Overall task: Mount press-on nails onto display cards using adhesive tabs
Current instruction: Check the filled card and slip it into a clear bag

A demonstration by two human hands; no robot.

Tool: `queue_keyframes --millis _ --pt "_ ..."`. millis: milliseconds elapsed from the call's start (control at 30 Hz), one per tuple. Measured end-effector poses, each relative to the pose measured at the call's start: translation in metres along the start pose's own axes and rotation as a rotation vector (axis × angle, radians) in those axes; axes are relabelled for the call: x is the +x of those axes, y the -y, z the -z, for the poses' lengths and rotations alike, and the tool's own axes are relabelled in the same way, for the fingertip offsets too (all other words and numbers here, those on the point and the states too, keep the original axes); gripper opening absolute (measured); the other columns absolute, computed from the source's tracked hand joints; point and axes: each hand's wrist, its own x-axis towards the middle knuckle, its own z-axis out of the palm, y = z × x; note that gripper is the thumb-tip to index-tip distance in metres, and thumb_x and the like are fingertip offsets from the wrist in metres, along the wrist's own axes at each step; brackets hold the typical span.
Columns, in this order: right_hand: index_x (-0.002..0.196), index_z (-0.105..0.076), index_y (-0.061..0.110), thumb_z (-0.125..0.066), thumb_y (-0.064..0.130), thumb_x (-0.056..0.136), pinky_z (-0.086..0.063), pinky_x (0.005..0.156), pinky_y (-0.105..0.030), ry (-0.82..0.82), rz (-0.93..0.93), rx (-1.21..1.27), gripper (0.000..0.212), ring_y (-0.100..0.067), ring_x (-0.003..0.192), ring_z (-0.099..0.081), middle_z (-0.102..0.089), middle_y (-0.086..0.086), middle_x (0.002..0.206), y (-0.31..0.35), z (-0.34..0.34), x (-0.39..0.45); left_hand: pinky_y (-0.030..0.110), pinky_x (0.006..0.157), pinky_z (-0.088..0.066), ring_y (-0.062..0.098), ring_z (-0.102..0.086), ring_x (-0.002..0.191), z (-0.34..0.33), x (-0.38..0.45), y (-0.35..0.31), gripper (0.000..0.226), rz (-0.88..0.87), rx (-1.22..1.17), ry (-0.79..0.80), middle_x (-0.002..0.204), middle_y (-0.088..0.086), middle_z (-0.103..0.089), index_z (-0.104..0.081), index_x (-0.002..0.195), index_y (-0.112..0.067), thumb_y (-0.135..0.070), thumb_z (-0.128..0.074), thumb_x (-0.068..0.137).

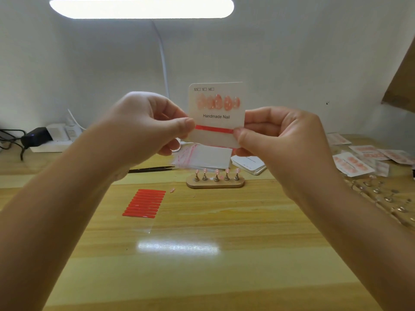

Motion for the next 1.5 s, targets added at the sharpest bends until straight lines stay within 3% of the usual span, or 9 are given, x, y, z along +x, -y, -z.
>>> queue_keyframes --millis 133,267,400,633,833,1033,1133,1300,1500 --pt "0.082 -0.071 0.021 -0.07 -0.002 0.081 -0.057 0.06 -0.022 0.004 -0.007 0.027 0.023 -0.013 0.073 -0.074 -0.076 0.005 0.08 0.0 0.0 0.0 0.014 0.049 -0.05 0.003 -0.062 0.053 -0.002 0.0 0.0 0.027 0.006 0.02 0.005 0.064 -0.009 -0.07 -0.067 0.083 -0.016 -0.041 -0.07 0.074" --pt "0.083 -0.071 0.019 -0.07 -0.003 0.081 -0.056 0.059 -0.021 0.011 -0.016 0.038 0.022 -0.013 0.072 -0.074 -0.076 0.005 0.08 0.0 -0.001 0.0 0.013 0.049 -0.048 0.0 -0.06 0.051 -0.006 -0.001 0.003 0.009 -0.007 0.047 0.001 0.06 -0.011 -0.068 -0.068 0.08 -0.018 -0.026 -0.072 0.081" --pt "0.084 -0.071 0.019 -0.07 -0.002 0.082 -0.057 0.06 -0.023 0.003 -0.041 0.053 0.021 -0.015 0.073 -0.074 -0.076 0.003 0.08 -0.001 0.0 0.0 0.011 0.047 -0.045 -0.002 -0.057 0.049 -0.006 0.0 0.003 0.009 -0.01 0.029 0.003 0.056 -0.011 -0.066 -0.068 0.076 -0.018 -0.018 -0.069 0.085" --pt "0.084 -0.07 0.018 -0.071 -0.002 0.083 -0.057 0.059 -0.023 -0.022 -0.045 0.056 0.019 -0.015 0.073 -0.074 -0.076 0.003 0.08 0.002 0.001 0.0 0.009 0.046 -0.043 -0.003 -0.056 0.05 0.002 -0.002 0.0 0.01 -0.055 0.04 0.02 0.06 -0.009 -0.069 -0.07 0.07 -0.021 -0.024 -0.072 0.08" --pt "0.085 -0.071 0.017 -0.069 -0.002 0.083 -0.059 0.063 -0.026 -0.033 -0.048 0.12 0.019 -0.018 0.076 -0.074 -0.077 0.001 0.081 0.004 0.001 0.001 0.005 0.047 -0.038 -0.007 -0.052 0.046 0.003 -0.004 0.0 0.01 -0.168 0.176 -0.04 0.06 -0.019 -0.067 -0.07 0.069 -0.027 -0.033 -0.074 0.077" --pt "0.085 -0.071 0.014 -0.069 -0.003 0.082 -0.057 0.06 -0.022 -0.049 -0.047 0.15 0.018 -0.017 0.075 -0.074 -0.076 0.001 0.08 0.004 0.0 0.0 -0.002 0.05 -0.036 -0.011 -0.055 0.049 0.008 -0.006 -0.005 0.008 -0.284 0.229 -0.079 0.058 -0.03 -0.062 -0.07 0.071 -0.031 -0.03 -0.076 0.075" --pt "0.083 -0.07 0.012 -0.07 -0.005 0.081 -0.057 0.059 -0.023 0.014 -0.137 0.137 0.017 -0.019 0.072 -0.074 -0.076 -0.002 0.079 0.001 -0.001 0.0 0.003 0.052 -0.04 -0.008 -0.061 0.054 0.011 -0.004 -0.003 0.007 -0.185 0.217 0.004 0.061 -0.019 -0.068 -0.072 0.068 -0.026 -0.029 -0.079 0.071" --pt "0.086 -0.068 0.008 -0.07 -0.006 0.08 -0.057 0.059 -0.023 0.057 -0.235 0.148 0.015 -0.021 0.072 -0.074 -0.076 -0.005 0.08 -0.005 -0.004 -0.001 0.024 0.063 -0.043 -0.001 -0.062 0.057 0.018 0.0 0.0 0.016 -0.034 0.283 0.149 0.065 -0.007 -0.071 -0.075 0.065 -0.018 -0.033 -0.079 0.067" --pt "0.081 -0.069 0.014 -0.07 -0.005 0.081 -0.057 0.059 -0.023 0.057 -0.145 0.141 0.019 -0.018 0.072 -0.074 -0.076 0.0 0.079 -0.004 -0.006 -0.003 0.007 0.046 -0.04 0.0 -0.057 0.051 0.027 -0.001 -0.004 0.006 -0.057 0.227 0.244 0.061 -0.003 -0.07 -0.076 0.068 -0.028 -0.025 -0.08 0.065"
